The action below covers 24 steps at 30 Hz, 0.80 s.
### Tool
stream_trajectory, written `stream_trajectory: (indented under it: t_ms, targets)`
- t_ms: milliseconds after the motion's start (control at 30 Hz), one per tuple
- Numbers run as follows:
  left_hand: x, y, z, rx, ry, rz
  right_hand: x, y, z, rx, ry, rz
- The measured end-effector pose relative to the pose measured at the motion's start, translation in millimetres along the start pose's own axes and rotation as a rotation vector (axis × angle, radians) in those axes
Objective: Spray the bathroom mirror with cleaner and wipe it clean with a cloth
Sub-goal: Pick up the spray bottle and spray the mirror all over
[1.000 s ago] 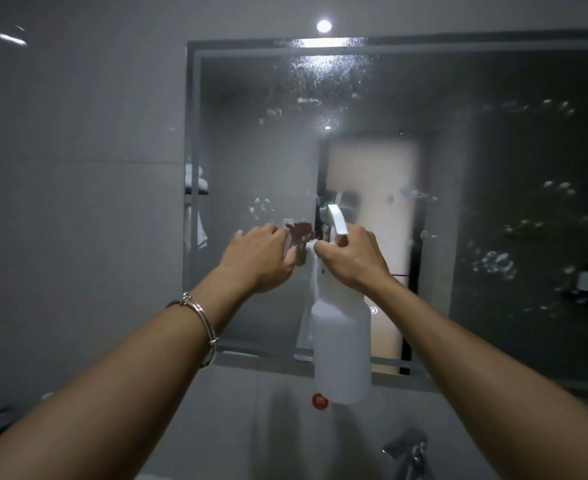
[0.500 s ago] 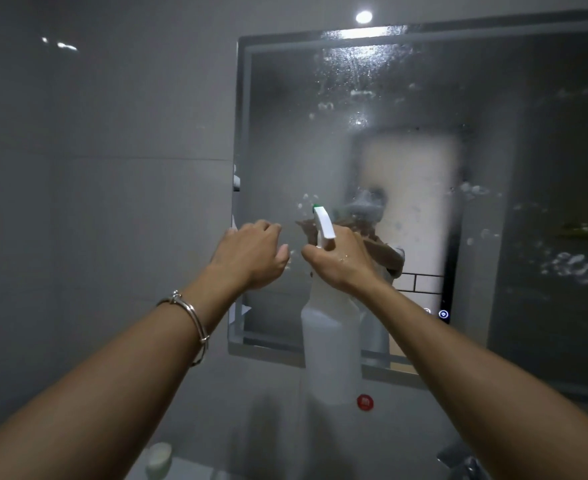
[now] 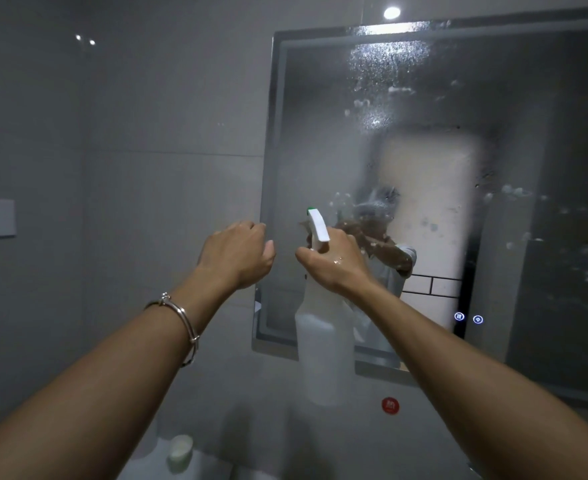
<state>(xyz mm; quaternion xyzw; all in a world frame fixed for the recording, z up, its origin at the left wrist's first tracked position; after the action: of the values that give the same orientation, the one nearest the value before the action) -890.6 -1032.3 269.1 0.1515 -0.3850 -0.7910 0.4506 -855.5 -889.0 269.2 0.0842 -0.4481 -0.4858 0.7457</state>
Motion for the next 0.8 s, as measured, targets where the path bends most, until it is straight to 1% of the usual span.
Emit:
stream_trajectory:
  t_ms: [167,467,800]
  targets:
    - [2,-4,-4,0.006,-0.004,-0.003,1,-19,-7,0.098,0.018,0.03]
    - [5,-13,-11,0.006,0.012,-0.033,-2,-25,-8,0.029,0.025,-0.064]
    - [-23,-19,-9,0.014,-0.024,-0.033,-27,-14,-26,0.133,-0.048,-0.023]
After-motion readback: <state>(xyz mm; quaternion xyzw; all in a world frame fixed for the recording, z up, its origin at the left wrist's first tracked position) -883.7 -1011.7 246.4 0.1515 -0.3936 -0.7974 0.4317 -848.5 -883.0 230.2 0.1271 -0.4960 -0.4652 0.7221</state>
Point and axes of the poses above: each hand's wrist, its own z-axis towards the middle knuckle, its own y-axis out of the back of the hand, x = y × z, the point moved 9 cm from there along z, towards the middle knuckle, and after that the axes turned 13 degrees about -y, right-handed, at the moved point
